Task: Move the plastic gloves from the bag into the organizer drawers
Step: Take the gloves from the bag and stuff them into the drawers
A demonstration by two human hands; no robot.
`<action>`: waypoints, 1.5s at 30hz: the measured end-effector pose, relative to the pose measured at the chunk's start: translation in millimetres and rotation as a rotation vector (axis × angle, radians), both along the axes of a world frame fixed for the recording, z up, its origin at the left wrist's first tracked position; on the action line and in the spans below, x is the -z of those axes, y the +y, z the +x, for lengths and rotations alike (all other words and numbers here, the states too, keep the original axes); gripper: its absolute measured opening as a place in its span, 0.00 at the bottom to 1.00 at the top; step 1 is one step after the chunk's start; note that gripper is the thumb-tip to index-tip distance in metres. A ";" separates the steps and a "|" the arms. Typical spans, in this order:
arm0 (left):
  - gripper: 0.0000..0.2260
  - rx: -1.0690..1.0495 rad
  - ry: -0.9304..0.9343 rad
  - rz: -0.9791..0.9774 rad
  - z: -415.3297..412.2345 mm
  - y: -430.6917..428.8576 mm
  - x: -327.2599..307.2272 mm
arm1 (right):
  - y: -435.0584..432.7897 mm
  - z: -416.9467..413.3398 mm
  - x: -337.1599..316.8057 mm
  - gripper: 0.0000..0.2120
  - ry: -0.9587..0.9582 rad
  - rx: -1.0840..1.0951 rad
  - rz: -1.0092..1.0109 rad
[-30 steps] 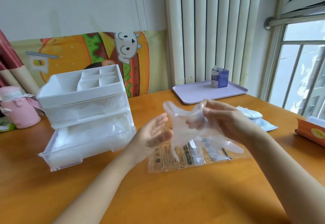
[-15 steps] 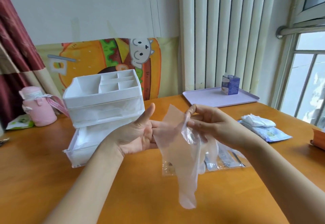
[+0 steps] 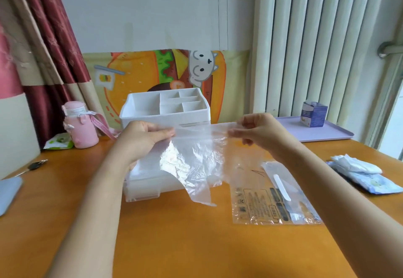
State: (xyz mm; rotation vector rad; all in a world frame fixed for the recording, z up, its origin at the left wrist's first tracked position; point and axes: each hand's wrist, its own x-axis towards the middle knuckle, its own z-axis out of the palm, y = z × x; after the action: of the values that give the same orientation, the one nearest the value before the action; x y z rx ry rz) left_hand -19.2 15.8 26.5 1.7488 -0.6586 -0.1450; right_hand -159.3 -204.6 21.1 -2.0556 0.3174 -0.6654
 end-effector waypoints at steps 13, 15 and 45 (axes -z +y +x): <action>0.14 -0.404 -0.051 0.451 39.0 20.0 23.4 | 62.5 82.6 17.0 0.13 -0.004 0.437 -0.533; 0.13 -0.421 -0.047 0.455 43.5 17.9 27.7 | 74.8 78.3 22.5 0.14 -0.127 0.497 -0.617; 0.16 -0.163 -0.348 0.618 14.4 3.1 15.5 | 95.9 138.1 52.2 0.40 0.884 -0.135 -0.628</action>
State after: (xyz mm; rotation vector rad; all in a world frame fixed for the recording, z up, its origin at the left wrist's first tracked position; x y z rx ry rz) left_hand -4.8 18.9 11.0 2.4489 -0.7676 0.0843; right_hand -21.2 -108.7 -31.1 -2.8650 0.4985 0.3277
